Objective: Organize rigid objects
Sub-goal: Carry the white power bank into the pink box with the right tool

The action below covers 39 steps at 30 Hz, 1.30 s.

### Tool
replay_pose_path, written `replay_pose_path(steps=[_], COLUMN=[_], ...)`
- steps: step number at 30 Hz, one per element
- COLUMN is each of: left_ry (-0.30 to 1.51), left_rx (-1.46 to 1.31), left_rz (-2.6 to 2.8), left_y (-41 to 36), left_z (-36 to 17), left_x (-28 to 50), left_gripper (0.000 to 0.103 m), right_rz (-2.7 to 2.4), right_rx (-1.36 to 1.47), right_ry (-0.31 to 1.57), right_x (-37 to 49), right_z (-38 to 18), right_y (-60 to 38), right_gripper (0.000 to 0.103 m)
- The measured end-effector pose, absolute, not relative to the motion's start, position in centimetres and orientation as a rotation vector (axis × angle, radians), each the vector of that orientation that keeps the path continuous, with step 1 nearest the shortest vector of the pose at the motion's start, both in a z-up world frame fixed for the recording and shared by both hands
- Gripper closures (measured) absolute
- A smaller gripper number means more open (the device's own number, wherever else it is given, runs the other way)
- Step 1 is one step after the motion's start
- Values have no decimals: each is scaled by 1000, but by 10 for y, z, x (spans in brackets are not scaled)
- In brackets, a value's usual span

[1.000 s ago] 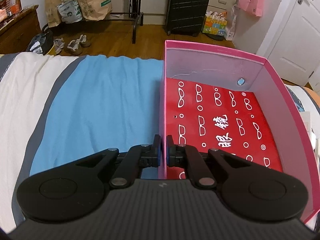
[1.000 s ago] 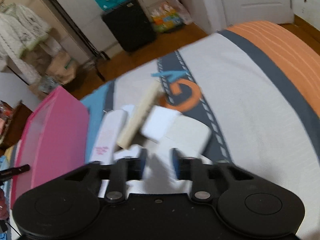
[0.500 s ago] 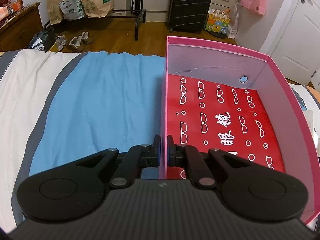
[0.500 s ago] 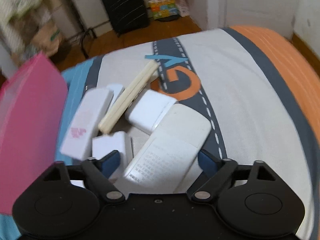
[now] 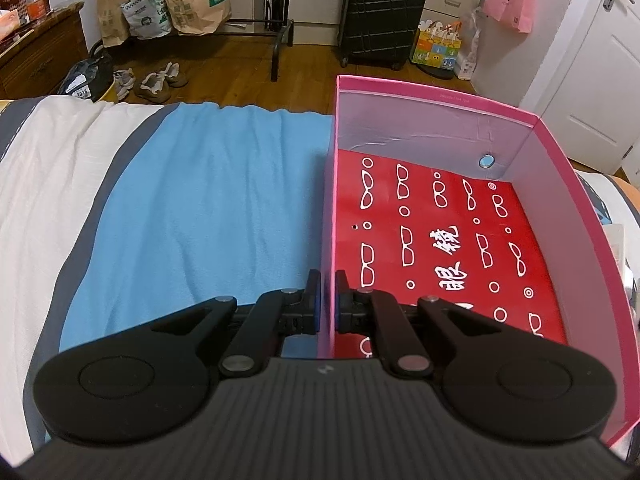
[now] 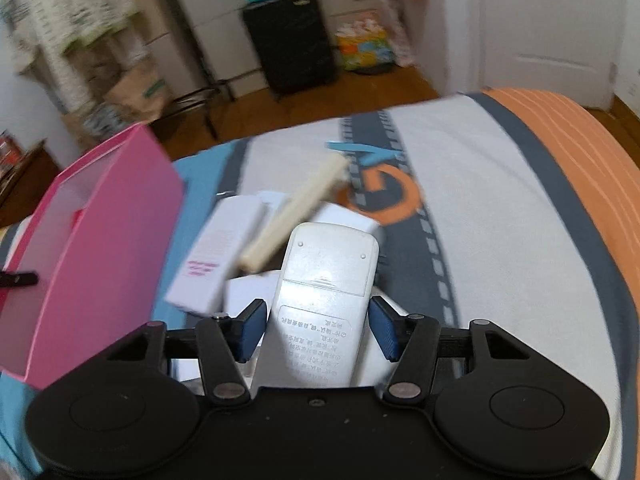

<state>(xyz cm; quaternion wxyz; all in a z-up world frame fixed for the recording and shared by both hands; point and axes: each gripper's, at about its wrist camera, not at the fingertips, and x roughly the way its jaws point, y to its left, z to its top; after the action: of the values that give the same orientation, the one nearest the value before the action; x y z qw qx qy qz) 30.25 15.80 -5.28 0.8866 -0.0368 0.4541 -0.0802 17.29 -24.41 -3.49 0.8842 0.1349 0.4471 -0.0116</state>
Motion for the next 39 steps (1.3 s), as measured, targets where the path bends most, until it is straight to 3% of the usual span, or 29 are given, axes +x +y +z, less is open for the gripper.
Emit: replay_pose_path(steps=[5,8,11,14,30,39], left_ry=[941,938,937,932,945,970], left_rx=[-92,-94,-89,-91,-88,-139], left_rz=[-166,-172,-176,-182,-161,-145], left_y=[160,160,161,161,161,164], left_z=[-52,-50,-50,-49,-45,-47], left_x=[301,301,300,300,297,298], left_gripper=[98,99,99,99,100,99], right_rz=[-43,-25,-36,-45,71,242], right_rx=[257,204,169,191,182,208], right_ry=[990,1002,980,969,653,493], right_x=[186,187,185,179,117,115], right_z=[-47,-50,-49,-45,15,83], right_y=[-234,-226,-223,-228,-194,-166], right_gripper=[39,32,40,41,45,45])
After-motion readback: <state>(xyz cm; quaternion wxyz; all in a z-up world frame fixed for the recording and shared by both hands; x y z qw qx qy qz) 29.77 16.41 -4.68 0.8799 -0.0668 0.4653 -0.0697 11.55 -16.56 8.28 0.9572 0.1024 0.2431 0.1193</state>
